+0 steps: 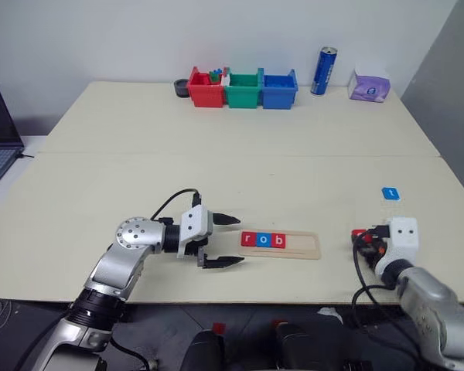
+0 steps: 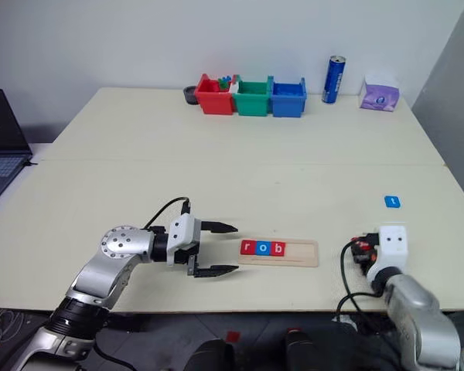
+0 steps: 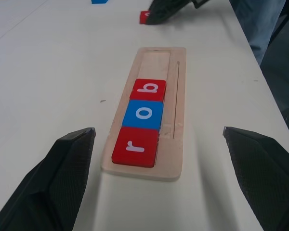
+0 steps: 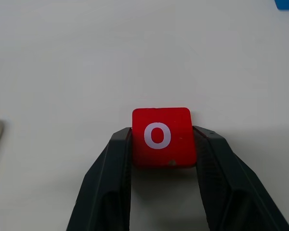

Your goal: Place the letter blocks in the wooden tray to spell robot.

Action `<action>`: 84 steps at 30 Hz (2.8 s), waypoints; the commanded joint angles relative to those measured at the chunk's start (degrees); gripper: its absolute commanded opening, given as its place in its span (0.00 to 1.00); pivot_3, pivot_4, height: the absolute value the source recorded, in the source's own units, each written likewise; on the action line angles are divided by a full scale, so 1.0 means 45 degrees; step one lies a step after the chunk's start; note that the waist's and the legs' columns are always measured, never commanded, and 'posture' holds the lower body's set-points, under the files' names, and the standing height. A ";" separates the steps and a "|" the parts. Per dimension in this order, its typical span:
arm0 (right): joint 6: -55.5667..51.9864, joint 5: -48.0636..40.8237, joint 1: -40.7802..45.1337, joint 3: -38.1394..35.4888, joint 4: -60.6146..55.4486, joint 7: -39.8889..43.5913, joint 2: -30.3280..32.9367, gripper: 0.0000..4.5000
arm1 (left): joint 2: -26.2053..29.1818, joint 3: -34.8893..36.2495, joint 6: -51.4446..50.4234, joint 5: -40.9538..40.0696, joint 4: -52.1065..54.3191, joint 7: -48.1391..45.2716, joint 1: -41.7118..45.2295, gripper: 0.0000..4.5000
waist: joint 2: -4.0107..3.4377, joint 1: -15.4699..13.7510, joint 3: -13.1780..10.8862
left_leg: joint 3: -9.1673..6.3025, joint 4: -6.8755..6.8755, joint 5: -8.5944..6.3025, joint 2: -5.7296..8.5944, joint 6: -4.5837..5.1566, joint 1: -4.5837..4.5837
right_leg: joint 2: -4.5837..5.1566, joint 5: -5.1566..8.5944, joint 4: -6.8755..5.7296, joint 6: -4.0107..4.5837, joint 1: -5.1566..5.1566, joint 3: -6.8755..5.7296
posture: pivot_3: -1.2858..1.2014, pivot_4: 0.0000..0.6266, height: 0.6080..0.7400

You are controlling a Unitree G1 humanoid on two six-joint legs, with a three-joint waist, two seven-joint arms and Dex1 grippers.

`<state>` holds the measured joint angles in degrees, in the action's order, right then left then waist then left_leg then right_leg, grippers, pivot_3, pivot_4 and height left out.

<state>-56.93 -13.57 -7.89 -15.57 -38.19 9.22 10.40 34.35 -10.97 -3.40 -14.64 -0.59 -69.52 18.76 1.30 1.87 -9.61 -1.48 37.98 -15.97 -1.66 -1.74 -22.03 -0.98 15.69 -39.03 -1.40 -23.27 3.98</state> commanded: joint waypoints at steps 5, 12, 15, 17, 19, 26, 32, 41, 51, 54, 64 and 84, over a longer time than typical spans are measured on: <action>-0.0353 0.0768 -0.0807 0.1377 -0.1117 -0.1907 -0.1430 0.32 | -0.0199 -0.0102 0.0337 0.0057 -0.0219 -0.0234 0.0376 1.00 | 0.0013 0.0003 0.0013 | 0.0014 0.0004 0.0001 0.0003 0.0000 0.0014 | -0.0002 0.0002 0.0000 -0.0004 0.0004 0.0007 | 0.52 0.24 1.00; 0.0646 0.0595 -0.0327 0.0912 -0.0816 -0.2215 -0.2274 0.63 | -0.0194 -0.0001 0.0475 0.0126 -0.0265 -0.0252 0.0234 1.00 | 0.0020 0.0005 0.0017 | 0.0015 0.0003 0.0001 0.0001 0.0000 0.0012 | -0.0004 0.0002 0.0005 -0.0005 0.0004 0.0007 | 0.52 0.24 1.00; 0.0722 0.0578 -0.0071 0.0768 -0.1097 -0.2345 -0.2416 0.87 | -0.0186 0.0005 0.0493 0.0126 -0.0242 -0.0221 0.0184 1.00 | 0.0017 0.0004 0.0015 | 0.0014 0.0003 0.0001 0.0004 0.0001 0.0009 | -0.0002 0.0002 0.0006 -0.0005 0.0003 0.0009 | 0.52 0.24 1.00; 0.0651 0.0498 0.0176 0.0623 -0.1433 -0.2364 -0.2417 1.00 | -0.0201 -0.0006 0.0492 0.0131 -0.0229 -0.0199 0.0166 1.00 | 0.0016 0.0002 0.0014 | 0.0014 0.0002 0.0001 0.0005 0.0000 0.0003 | -0.0001 0.0003 0.0008 -0.0006 -0.0001 0.0009 | 0.52 0.24 1.00; 0.0643 0.0470 0.0473 0.0428 -0.1701 -0.2317 -0.2191 1.00 | -0.0227 -0.0019 0.0498 0.0139 -0.0237 -0.0181 0.0165 1.00 | 0.0013 0.0003 0.0013 | 0.0013 0.0000 0.0000 0.0006 0.0001 0.0002 | -0.0001 0.0003 0.0008 -0.0006 -0.0003 0.0010 | 0.52 0.24 1.00; -0.0797 -0.0915 0.1707 -0.0959 -0.0579 0.0506 0.1606 1.00 | -0.0311 -0.0058 0.0544 0.0161 -0.0324 -0.0200 0.0201 1.00 | 0.0012 0.0003 0.0009 | 0.0024 0.0000 0.0000 0.0022 0.0002 -0.0001 | 0.0004 0.0003 0.0016 -0.0006 -0.0001 0.0012 | 0.52 0.24 1.00; 0.0586 -0.2133 0.1728 -0.0605 0.0744 0.4841 0.5817 1.00 | -0.0340 -0.0084 0.0471 0.0175 -0.0318 -0.0273 0.0254 1.00 | 0.0002 0.0000 -0.0004 | 0.0042 -0.0005 -0.0001 0.0032 0.0005 -0.0003 | -0.0005 0.0003 0.0017 -0.0006 0.0000 0.0003 | 0.52 0.24 1.00; 0.5327 -0.0661 0.1276 0.2154 0.3773 0.9232 0.9526 1.00 | -0.0348 -0.0092 0.0358 0.0221 -0.0221 -0.0226 0.0339 1.00 | 0.0024 -0.0006 -0.0015 | 0.0051 0.0006 -0.0002 0.0029 0.0005 -0.0003 | -0.0032 0.0002 0.0024 -0.0007 0.0006 -0.0002 | 0.52 0.24 1.00; 0.7131 0.0008 0.2694 0.3337 0.6478 1.0840 0.9945 1.00 | -0.0334 -0.0056 0.0222 0.0266 -0.0056 -0.0127 0.0301 1.00 | 0.0032 -0.0016 -0.0025 | 0.0046 0.0011 -0.0001 0.0023 0.0005 -0.0003 | -0.0030 0.0001 0.0019 -0.0006 0.0007 -0.0004 | 0.52 0.24 1.00; 0.7074 0.0013 0.3026 0.3517 0.6897 1.1089 0.9885 0.96 | -0.0345 -0.0029 0.0162 0.0229 -0.0015 -0.0110 0.0301 1.00 | 0.0033 -0.0016 -0.0025 | 0.0045 0.0012 -0.0001 0.0022 0.0005 -0.0002 | -0.0028 0.0001 0.0018 -0.0006 0.0007 -0.0001 | 0.52 0.24 1.00; 0.6936 -0.0137 0.3701 0.3706 0.7337 1.1517 0.9835 0.32 | -0.0286 0.0147 0.0212 0.0273 -0.0157 -0.0030 0.0471 1.00 | 0.0033 -0.0023 -0.0026 | 0.0040 0.0014 -0.0001 0.0020 0.0004 -0.0001 | -0.0017 -0.0001 0.0014 -0.0003 0.0008 -0.0003 | 0.52 0.24 1.00; 0.5147 0.1153 0.7548 0.7841 0.5180 1.1669 0.8063 0.32 | 0.0035 0.0282 0.0597 0.0320 -0.0302 0.0227 0.0153 1.00 | 0.0028 -0.0040 -0.0038 | 0.0020 0.0017 -0.0001 0.0020 0.0004 -0.0007 | 0.0007 -0.0013 0.0014 0.0017 0.0003 -0.0009 | 0.52 0.24 1.00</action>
<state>-34.19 -9.19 24.68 19.47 -14.51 61.28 46.79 34.15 -10.70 -1.74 -13.08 -3.18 -69.04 19.53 1.43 1.69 -9.78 -1.39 38.05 -15.97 -1.58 -1.73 -22.06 -0.95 15.62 -38.97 -1.30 -23.25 3.93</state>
